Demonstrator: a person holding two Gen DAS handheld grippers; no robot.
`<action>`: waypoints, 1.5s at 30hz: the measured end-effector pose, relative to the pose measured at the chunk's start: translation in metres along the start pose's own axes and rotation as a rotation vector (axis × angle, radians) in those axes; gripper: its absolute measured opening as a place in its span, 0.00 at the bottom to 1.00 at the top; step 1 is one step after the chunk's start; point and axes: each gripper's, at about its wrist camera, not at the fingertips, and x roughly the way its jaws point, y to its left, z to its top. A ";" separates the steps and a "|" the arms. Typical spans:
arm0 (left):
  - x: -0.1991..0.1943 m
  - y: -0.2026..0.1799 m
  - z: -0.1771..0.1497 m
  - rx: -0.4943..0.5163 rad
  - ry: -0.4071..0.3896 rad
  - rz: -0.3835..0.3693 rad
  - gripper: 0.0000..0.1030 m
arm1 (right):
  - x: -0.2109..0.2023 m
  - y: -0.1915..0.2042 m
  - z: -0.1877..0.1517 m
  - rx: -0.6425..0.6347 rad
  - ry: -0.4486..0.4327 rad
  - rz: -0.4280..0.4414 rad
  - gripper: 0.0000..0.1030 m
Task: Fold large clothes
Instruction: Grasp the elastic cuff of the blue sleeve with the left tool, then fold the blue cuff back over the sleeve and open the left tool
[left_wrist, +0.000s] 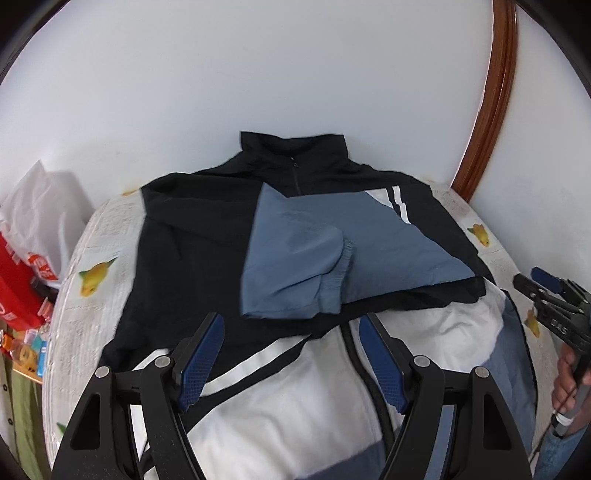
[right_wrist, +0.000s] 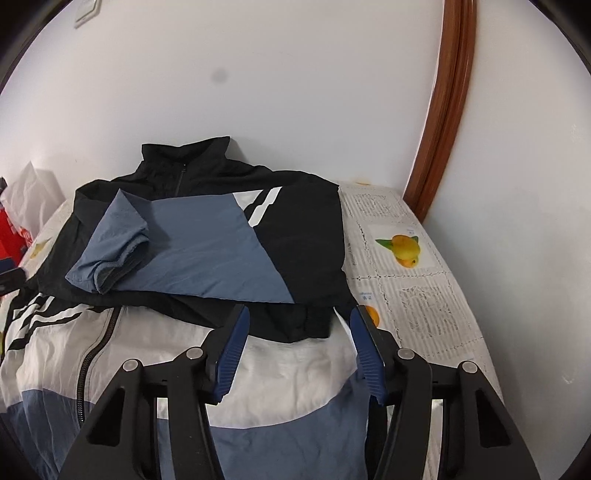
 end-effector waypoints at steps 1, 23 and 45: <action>0.010 -0.006 0.003 0.005 0.013 -0.001 0.72 | 0.001 -0.003 0.000 0.002 -0.004 0.002 0.55; 0.121 -0.041 0.013 0.096 0.151 0.066 0.44 | 0.058 0.000 0.003 0.106 -0.066 0.184 0.55; 0.056 0.056 0.037 -0.075 0.000 0.139 0.09 | 0.043 0.014 0.014 0.058 -0.036 0.165 0.55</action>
